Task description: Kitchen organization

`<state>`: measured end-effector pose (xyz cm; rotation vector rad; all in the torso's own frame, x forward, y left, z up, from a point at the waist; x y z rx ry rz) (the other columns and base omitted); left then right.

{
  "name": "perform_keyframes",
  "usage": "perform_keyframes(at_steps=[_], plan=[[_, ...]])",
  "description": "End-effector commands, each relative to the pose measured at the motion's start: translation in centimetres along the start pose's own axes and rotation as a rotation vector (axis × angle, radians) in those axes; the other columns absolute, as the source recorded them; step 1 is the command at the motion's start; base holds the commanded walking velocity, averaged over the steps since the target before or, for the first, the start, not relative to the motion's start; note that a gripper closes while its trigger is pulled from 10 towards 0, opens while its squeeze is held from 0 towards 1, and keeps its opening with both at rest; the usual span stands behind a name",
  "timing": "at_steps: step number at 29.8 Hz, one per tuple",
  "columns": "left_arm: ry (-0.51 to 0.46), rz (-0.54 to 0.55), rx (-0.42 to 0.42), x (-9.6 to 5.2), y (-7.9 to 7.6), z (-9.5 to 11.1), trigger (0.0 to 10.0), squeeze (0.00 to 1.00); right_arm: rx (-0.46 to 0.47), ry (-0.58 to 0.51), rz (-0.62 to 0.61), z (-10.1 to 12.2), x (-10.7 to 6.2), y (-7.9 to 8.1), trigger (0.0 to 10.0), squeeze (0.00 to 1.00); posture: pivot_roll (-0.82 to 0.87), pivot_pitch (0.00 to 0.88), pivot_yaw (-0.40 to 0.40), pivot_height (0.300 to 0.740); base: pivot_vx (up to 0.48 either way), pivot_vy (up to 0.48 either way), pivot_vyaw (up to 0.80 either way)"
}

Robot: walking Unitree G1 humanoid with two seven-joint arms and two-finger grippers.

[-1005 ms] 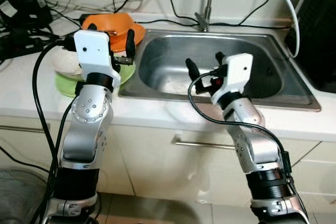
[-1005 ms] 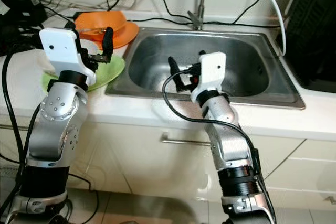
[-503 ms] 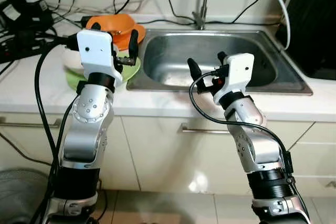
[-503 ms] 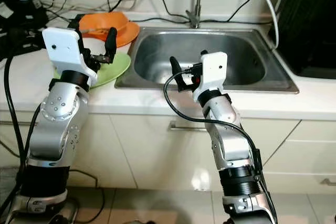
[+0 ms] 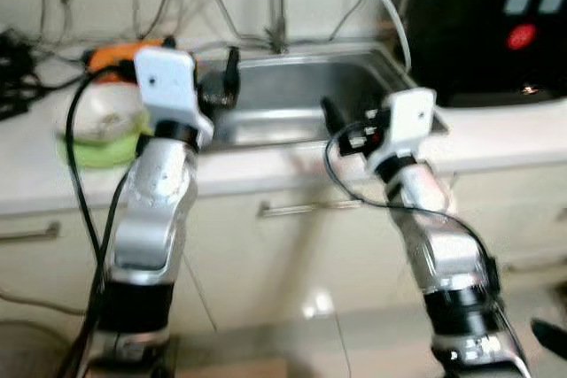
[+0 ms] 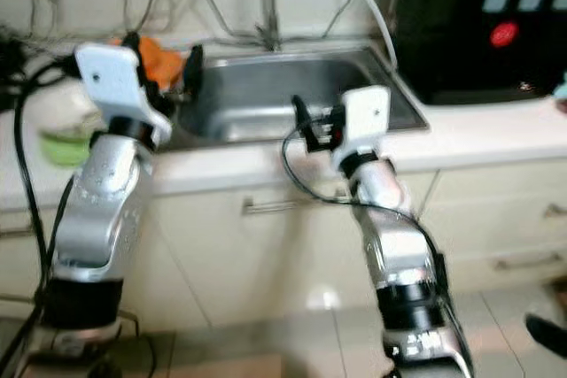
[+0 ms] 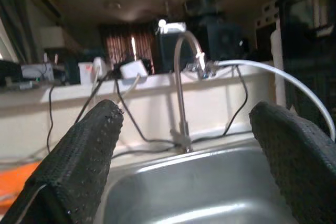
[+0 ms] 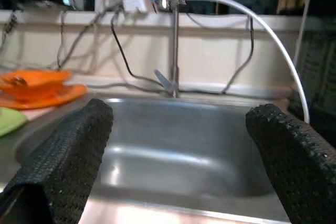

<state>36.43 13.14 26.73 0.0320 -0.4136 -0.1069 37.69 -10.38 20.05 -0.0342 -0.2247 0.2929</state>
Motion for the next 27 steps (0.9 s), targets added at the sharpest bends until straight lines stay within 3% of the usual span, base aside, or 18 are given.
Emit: perform_keyframes(at_steps=[1,10,21,27], plan=[[0.010,0.021,0.003,0.0,0.6,-0.2,10.0,0.00,0.006,-0.014,0.018,0.4,0.2,0.7,10.0,0.53,-0.09,0.000,0.047,0.740,0.000,0.000,0.00],[0.000,0.042,0.008,0.0,0.8,-0.1,10.0,0.00,0.007,-0.016,0.026,0.4,0.2,0.8,10.0,0.55,-0.09,0.000,0.045,0.740,0.000,0.000,0.00],[-0.006,0.080,0.030,-0.1,1.8,0.0,10.0,0.00,0.012,-0.022,0.039,0.5,0.3,1.1,10.0,0.53,-0.08,0.000,0.045,0.740,0.000,0.000,0.68],[-0.028,0.064,0.027,0.0,2.0,0.6,10.0,0.00,0.015,-0.028,0.033,0.7,0.3,1.0,10.0,0.52,-0.08,0.000,0.045,0.740,0.000,0.000,0.00]])
Point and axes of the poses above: a point about 5 cm out from each wrist's last joint towards the gripper, its own x axis pointing out of the wrist towards the gripper, its own z axis along the axis of the wrist's last joint, y = z × x, the point moved 5 cm from there along x, pointing out of the wrist towards the gripper, and after that the axes turned 3 degrees about -x, right-handed, at the moved point
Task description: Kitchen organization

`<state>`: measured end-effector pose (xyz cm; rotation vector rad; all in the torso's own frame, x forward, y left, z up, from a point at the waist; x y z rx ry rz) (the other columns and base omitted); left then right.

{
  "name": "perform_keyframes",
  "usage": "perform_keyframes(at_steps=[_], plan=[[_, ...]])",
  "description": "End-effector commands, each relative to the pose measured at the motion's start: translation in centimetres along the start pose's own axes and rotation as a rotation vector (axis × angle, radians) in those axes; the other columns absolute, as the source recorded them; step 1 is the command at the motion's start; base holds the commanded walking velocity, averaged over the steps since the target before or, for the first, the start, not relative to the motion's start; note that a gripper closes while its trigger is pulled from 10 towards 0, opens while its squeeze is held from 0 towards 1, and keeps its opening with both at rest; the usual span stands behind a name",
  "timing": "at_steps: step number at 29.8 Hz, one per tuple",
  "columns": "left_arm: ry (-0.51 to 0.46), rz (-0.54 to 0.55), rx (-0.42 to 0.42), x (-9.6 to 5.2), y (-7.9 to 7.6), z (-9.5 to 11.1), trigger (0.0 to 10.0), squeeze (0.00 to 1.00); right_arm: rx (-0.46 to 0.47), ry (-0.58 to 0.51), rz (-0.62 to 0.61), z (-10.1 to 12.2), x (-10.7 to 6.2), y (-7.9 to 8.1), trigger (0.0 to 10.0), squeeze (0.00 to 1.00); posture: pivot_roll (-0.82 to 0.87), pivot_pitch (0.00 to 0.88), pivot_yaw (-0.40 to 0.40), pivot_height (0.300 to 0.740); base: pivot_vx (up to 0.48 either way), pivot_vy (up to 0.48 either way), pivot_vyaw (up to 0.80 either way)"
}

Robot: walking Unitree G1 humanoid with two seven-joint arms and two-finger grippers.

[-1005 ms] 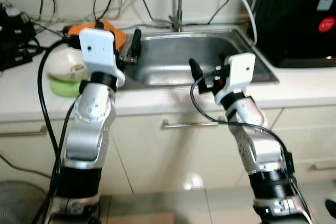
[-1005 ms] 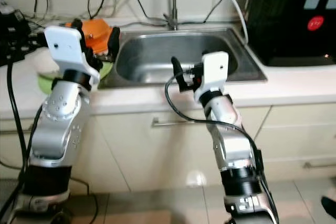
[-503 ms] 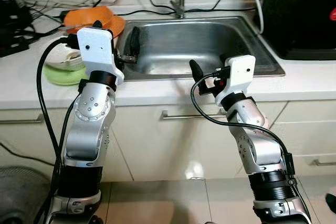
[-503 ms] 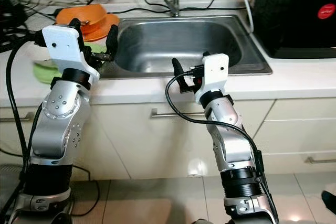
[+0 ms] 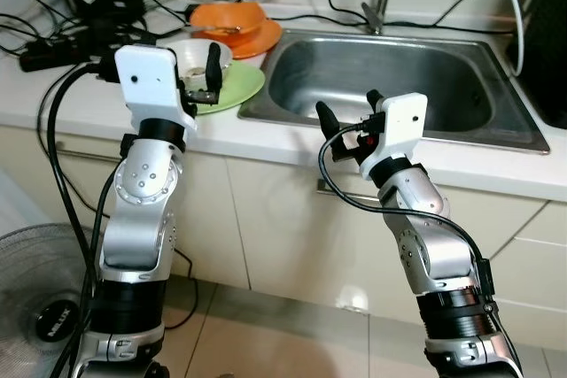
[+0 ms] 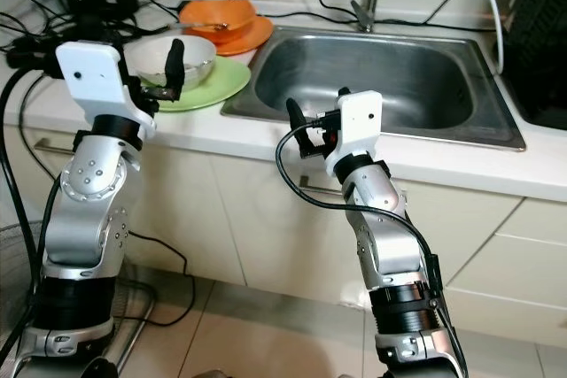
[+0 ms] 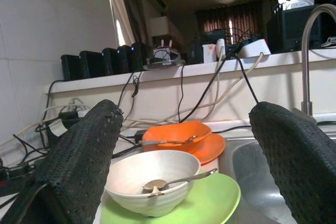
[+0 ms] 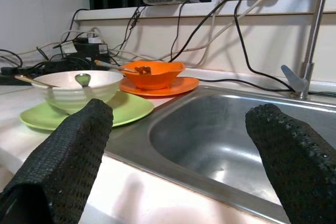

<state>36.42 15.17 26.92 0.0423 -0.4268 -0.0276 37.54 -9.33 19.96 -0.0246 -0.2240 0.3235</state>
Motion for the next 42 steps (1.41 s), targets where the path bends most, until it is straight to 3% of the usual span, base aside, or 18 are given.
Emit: perform_keyframes(at_steps=[1,42], plan=[[-0.020,-0.011,0.002,0.20,0.03,0.53,10.0,0.00,0.002,-0.027,0.004,0.76,0.20,-0.02,10.0,0.52,-0.08,0.000,0.045,0.740,0.000,0.000,0.00],[-0.016,-0.020,-0.008,0.38,0.00,0.36,10.0,0.00,-0.011,-0.026,0.010,0.55,0.06,0.25,10.0,0.52,-0.08,0.000,0.053,0.740,0.354,0.000,0.00]])
Point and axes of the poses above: a point about 5 cm out from each wrist's last joint towards the gripper, its own x axis pointing out of the wrist towards the gripper, its own z axis along the axis of the wrist's last joint, y = z × x, the point moved 5 cm from there along x, pointing out of the wrist towards the gripper, and after that the axes turned 3 degrees about -x, right-handed, at the moved point
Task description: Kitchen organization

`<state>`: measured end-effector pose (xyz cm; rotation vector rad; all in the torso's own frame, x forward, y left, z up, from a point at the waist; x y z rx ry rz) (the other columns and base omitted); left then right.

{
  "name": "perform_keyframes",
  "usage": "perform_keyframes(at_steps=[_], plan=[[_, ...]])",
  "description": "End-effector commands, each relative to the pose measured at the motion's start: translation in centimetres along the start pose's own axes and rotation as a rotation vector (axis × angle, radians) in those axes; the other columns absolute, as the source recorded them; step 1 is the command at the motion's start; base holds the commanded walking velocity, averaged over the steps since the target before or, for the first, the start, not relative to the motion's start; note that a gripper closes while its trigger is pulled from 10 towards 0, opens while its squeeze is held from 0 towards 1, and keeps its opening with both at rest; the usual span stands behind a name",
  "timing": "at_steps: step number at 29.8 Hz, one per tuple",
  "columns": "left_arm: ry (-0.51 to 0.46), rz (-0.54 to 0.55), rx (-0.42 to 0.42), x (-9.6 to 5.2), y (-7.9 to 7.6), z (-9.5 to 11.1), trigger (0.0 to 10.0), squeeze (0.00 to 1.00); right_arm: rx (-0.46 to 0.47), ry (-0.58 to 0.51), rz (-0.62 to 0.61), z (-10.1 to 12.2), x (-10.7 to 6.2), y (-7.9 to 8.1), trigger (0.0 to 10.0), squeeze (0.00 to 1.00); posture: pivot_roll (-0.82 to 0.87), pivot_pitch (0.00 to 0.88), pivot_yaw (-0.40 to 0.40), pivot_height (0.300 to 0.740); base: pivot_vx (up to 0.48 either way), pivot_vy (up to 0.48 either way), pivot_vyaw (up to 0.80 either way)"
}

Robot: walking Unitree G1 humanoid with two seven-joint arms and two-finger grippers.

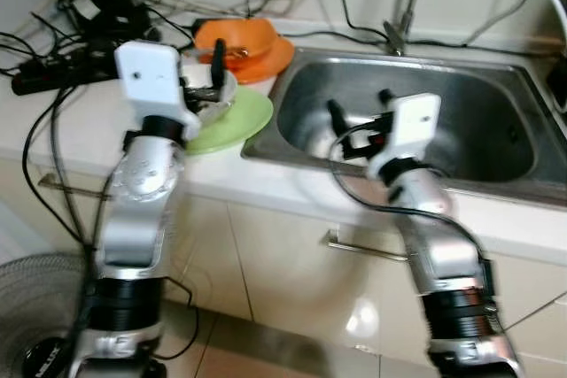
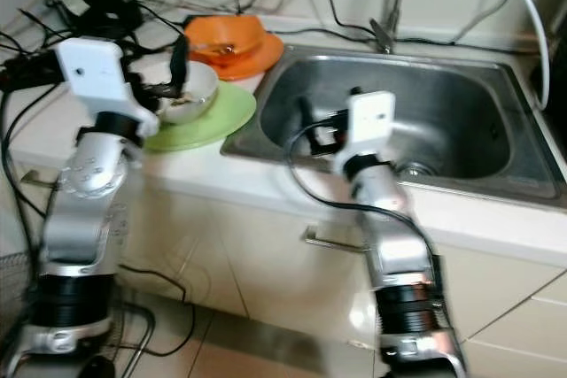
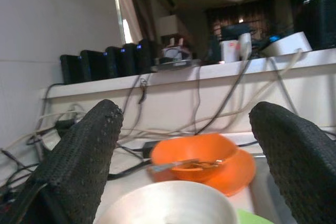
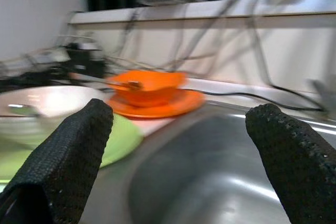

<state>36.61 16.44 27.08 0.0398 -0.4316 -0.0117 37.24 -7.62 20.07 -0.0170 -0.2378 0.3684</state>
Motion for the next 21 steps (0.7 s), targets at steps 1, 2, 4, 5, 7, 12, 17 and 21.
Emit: perform_keyframes(at_steps=[1,2,4,5,7,12,17,21], plan=[[-0.011,-0.036,-0.010,0.16,-1.29,0.33,10.0,0.00,-0.022,-0.009,-0.034,0.41,-0.30,-1.45,10.0,0.52,-0.08,0.000,0.052,0.740,0.439,0.000,0.00],[-0.011,-0.036,-0.010,0.16,-1.30,0.32,10.0,0.00,-0.022,-0.009,-0.033,0.40,-0.31,-1.45,10.0,0.52,-0.08,0.000,0.052,0.740,0.439,0.000,0.00],[-0.010,-0.035,-0.011,0.14,-1.31,0.28,10.0,0.00,-0.021,-0.008,-0.033,0.36,-0.33,-1.45,10.0,0.53,-0.08,0.000,0.051,0.740,0.435,0.000,0.00],[-0.008,-0.035,-0.010,0.12,-1.30,0.22,10.0,0.00,-0.021,-0.008,-0.033,0.35,-0.34,-1.45,10.0,0.52,-0.08,0.000,0.051,0.740,0.431,0.000,0.00],[-0.006,-0.034,-0.008,0.11,-1.29,0.18,10.0,0.00,-0.021,-0.008,-0.033,0.34,-0.34,-1.45,10.0,0.53,-0.08,0.000,0.051,0.740,0.431,0.000,0.00],[-0.005,-0.034,-0.005,0.08,-1.29,0.19,10.0,0.00,-0.022,-0.006,-0.034,0.29,-0.32,-1.43,10.0,0.53,-0.08,0.000,0.051,0.740,0.087,0.000,0.00],[-0.010,-0.035,-0.003,0.10,-1.28,0.22,10.0,0.00,-0.022,-0.004,-0.035,0.25,-0.31,-1.46,10.0,0.52,-0.08,0.000,0.052,0.740,0.103,0.000,0.00],[-0.012,-0.030,-0.011,0.07,-1.25,0.28,10.0,0.00,-0.021,-0.003,-0.037,0.21,-0.34,-1.46,10.0,0.52,-0.08,0.000,0.053,0.740,0.222,0.000,0.00]])
Point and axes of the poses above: a point about 5 cm out from each wrist's last joint towards the gripper, its own x axis pointing out of the wrist towards the gripper, its own z axis along the axis of the wrist's last joint, y = z × x, the point moved 5 cm from there along x, pointing out of the wrist towards the gripper, and after that the axes turned 3 degrees about -x, right-handed, at the moved point
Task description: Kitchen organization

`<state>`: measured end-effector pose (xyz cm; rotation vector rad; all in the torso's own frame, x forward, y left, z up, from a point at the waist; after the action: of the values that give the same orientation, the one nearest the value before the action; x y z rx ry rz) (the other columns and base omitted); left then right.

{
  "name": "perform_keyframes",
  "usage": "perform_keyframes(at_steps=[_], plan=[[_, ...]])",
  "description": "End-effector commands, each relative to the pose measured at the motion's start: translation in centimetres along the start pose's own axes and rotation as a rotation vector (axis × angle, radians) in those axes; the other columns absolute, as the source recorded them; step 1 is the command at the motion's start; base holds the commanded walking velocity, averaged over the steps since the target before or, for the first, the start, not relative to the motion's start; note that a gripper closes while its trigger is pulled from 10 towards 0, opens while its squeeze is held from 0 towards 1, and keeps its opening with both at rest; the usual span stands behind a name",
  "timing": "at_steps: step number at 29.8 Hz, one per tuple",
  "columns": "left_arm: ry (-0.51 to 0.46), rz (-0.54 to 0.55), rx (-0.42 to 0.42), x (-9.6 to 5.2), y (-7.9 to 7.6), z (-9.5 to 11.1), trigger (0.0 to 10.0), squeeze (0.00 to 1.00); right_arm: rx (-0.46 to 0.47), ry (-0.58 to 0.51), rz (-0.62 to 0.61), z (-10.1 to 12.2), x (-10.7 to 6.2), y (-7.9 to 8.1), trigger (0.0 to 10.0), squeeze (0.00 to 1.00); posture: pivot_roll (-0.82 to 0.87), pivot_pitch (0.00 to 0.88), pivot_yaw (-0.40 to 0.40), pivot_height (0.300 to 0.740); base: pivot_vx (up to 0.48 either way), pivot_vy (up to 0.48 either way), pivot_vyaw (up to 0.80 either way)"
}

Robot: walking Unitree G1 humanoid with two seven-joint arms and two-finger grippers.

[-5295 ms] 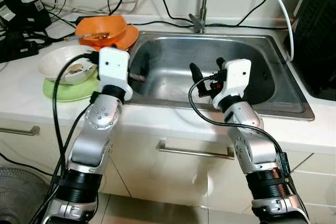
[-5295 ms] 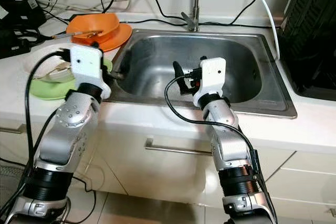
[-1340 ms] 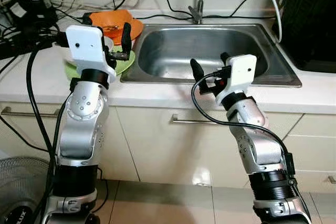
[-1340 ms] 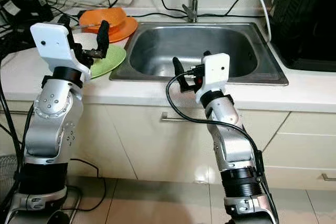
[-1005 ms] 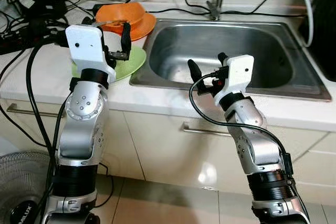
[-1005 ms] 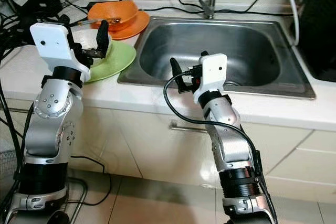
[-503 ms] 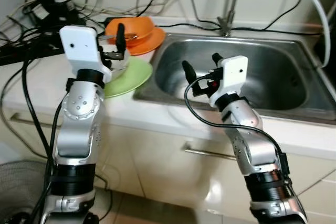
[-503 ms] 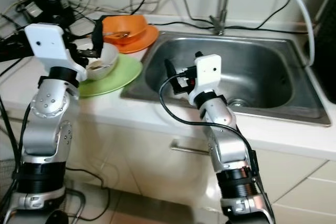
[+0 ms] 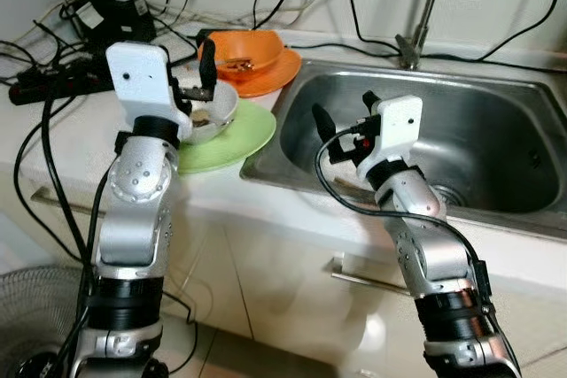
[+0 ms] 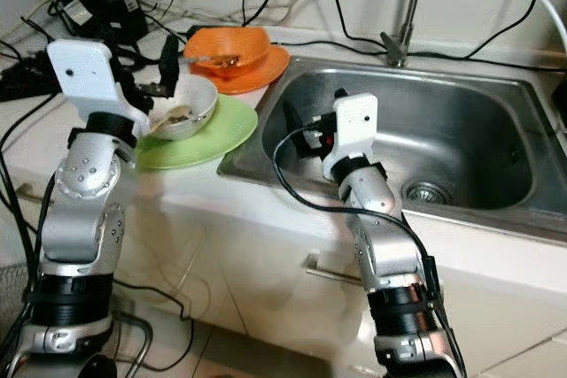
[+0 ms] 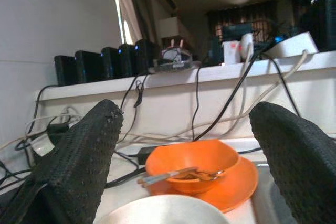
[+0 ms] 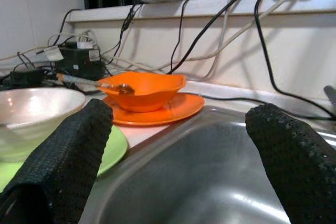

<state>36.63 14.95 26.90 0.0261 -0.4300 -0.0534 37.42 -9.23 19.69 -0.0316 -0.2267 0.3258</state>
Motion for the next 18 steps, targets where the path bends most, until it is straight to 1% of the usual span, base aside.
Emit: perform_keyframes(at_steps=[1,3,8,12,13,15,16,18], plan=[[-0.015,0.014,0.011,0.1,0.3,0.4,10.0,0.00,-0.003,-0.018,0.004,0.6,0.1,0.1,10.0,0.52,-0.08,0.000,0.053,0.740,0.000,0.000,0.00],[-0.014,0.021,0.007,0.0,0.3,0.4,10.0,0.00,-0.002,-0.017,0.005,0.6,0.2,0.1,10.0,0.52,-0.08,0.000,0.053,0.740,0.000,0.000,0.00],[0.026,0.001,-0.028,-0.5,-0.7,-0.5,10.0,0.00,0.003,-0.014,0.015,0.5,0.2,0.3,10.0,0.51,-0.08,0.000,0.051,0.740,0.000,0.000,0.00],[0.085,-0.013,-0.043,-0.9,-1.2,-1.8,10.0,0.00,0.004,-0.007,0.020,0.4,0.2,0.4,10.0,0.50,-0.08,0.000,0.050,0.740,0.000,0.000,0.00],[0.133,-0.021,-0.071,-1.3,-1.5,-3.0,10.0,0.00,0.006,0.001,0.030,0.3,0.3,0.5,10.0,0.47,-0.08,0.000,0.050,0.740,0.000,0.000,0.00],[0.133,-0.021,-0.071,-1.3,-1.5,-3.0,10.0,0.00,0.006,0.001,0.030,0.3,0.3,0.5,10.0,0.47,-0.08,0.000,0.050,0.740,0.000,0.000,0.00],[0.166,-0.028,-0.090,-1.6,-1.7,-3.9,10.0,0.00,0.008,0.008,0.050,0.3,0.3,0.7,10.0,0.47,-0.08,0.000,0.050,0.740,0.000,0.000,0.00],[0.179,-0.026,-0.099,-1.7,-1.7,-4.3,10.0,0.00,0.011,0.010,0.064,0.3,0.3,0.9,10.0,0.46,-0.08,0.000,0.050,0.740,0.000,0.000,0.00]])
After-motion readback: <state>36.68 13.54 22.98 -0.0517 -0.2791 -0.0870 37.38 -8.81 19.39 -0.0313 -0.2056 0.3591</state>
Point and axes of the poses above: a point about 5 cm out from each wrist's last joint towards the gripper, its own x axis pointing out of the wrist towards the gripper, its own z axis along the axis of the wrist's last joint, y = z × x, the point moved 5 cm from there along x, pointing out of the wrist towards the gripper, and after that the axes turned 3 degrees about -x, right-handed, at the moved point
